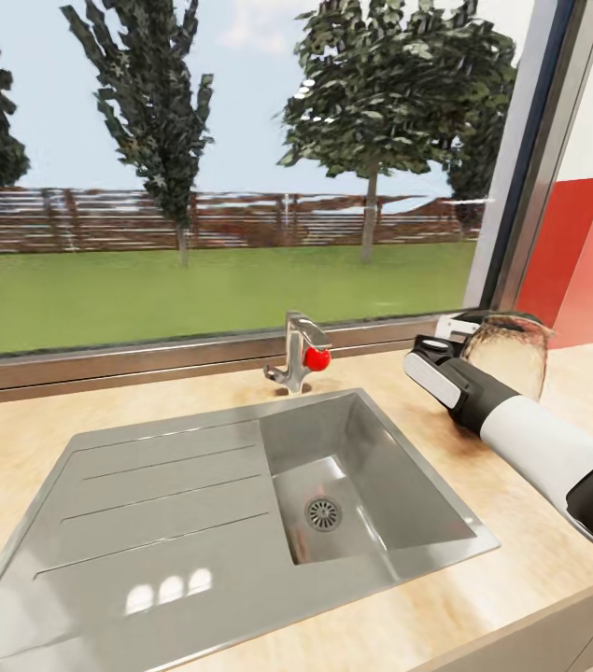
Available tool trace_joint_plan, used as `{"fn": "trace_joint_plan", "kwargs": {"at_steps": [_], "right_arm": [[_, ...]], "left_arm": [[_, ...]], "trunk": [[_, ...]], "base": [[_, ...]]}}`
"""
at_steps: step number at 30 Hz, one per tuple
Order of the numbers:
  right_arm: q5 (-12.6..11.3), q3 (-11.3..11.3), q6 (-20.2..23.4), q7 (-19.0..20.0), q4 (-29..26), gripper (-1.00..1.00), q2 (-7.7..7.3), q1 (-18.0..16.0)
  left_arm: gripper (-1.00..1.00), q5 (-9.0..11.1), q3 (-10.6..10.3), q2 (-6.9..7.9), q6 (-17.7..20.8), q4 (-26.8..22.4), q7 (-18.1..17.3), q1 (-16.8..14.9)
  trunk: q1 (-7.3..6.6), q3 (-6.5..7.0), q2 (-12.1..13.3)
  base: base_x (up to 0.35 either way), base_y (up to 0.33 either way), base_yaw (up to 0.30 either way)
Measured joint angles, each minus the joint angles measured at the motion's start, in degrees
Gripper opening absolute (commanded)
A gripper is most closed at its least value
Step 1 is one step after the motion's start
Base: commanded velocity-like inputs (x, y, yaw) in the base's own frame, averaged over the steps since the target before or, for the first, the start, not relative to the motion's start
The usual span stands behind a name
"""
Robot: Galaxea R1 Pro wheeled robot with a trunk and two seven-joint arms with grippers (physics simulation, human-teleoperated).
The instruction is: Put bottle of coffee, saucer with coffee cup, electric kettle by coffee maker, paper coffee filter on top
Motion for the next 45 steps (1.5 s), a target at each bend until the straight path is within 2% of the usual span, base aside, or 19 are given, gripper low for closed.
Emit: {"fn": "trace_joint_plan", "kwargs": {"at_steps": [8,15,20,26,29,34,35,36,38,41,45], "right_arm": [[0.03,0.07,-0.51,0.7,-2.32,-1.0,-0.33,-0.01],[0.02,0.3,-0.99,1.72,-8.42,-1.0,-2.25,0.03],[-0.03,0.38,-1.0,5.26,-10.52,-1.0,-3.39,0.07],[-0.07,0.4,-0.92,12.4,-11.14,-1.0,-5.33,0.1],[-0.02,0.41,-0.91,18.74,-11.24,-1.0,-6.88,0.15],[0.06,0.49,-0.8,29.97,-11.25,-1.0,-10.37,0.27],[0.06,0.49,-0.79,31.24,-11.24,-1.0,-10.76,0.29],[0.69,0.48,-0.76,35.88,-11.25,-1.0,-12.23,0.31],[2.78,0.48,-0.75,39.96,-11.25,-1.0,-13.2,0.35],[5.39,0.48,-0.75,44.41,-11.3,-1.0,-14.0,0.66],[6.53,0.49,-0.74,48.09,-11.31,-1.0,-14.45,0.81]], "left_arm": [[1.0,0.0,0.01,0.0,-0.02,0.02,0.01,-0.01],[1.0,0.01,0.07,0.0,-0.03,0.01,-0.02,0.01],[1.0,-0.02,0.12,0.0,-0.04,0.02,-0.02,0.0],[1.0,0.0,0.1,0.0,-0.04,0.02,-0.03,0.0],[1.0,0.0,0.12,0.0,-0.01,0.01,-0.05,0.01],[1.0,0.04,0.17,0.0,-0.01,0.04,-0.1,0.0],[1.0,0.04,0.17,0.0,-0.01,0.04,-0.11,0.0],[1.0,0.04,0.14,0.01,0.0,0.03,-0.12,0.01],[1.0,0.06,0.2,0.02,0.0,0.04,-0.16,0.02],[1.0,0.02,0.06,0.06,-0.01,0.06,-0.19,0.0],[1.0,0.03,0.03,0.07,-0.01,0.07,-0.19,0.0]], "trunk": [[0.0,0.0,0.0],[0.0,0.0,0.0],[0.0,0.0,0.0],[0.0,0.0,0.0],[0.0,0.0,0.0],[0.0,0.0,0.0],[0.0,0.0,0.0],[0.0,0.0,0.0],[0.0,0.0,0.0],[0.0,0.0,0.0],[0.0,0.0,0.0]], "base": [[0.0,0.0,0.0],[0.0,0.0,0.0],[0.0,0.0,0.0],[0.0,0.0,0.0],[0.0,0.0,0.0],[0.0,0.0,0.0],[0.0,0.0,0.0],[0.0,0.0,0.0],[0.0,0.0,0.0],[0.0,0.0,0.0],[0.0,0.0,0.0]]}}
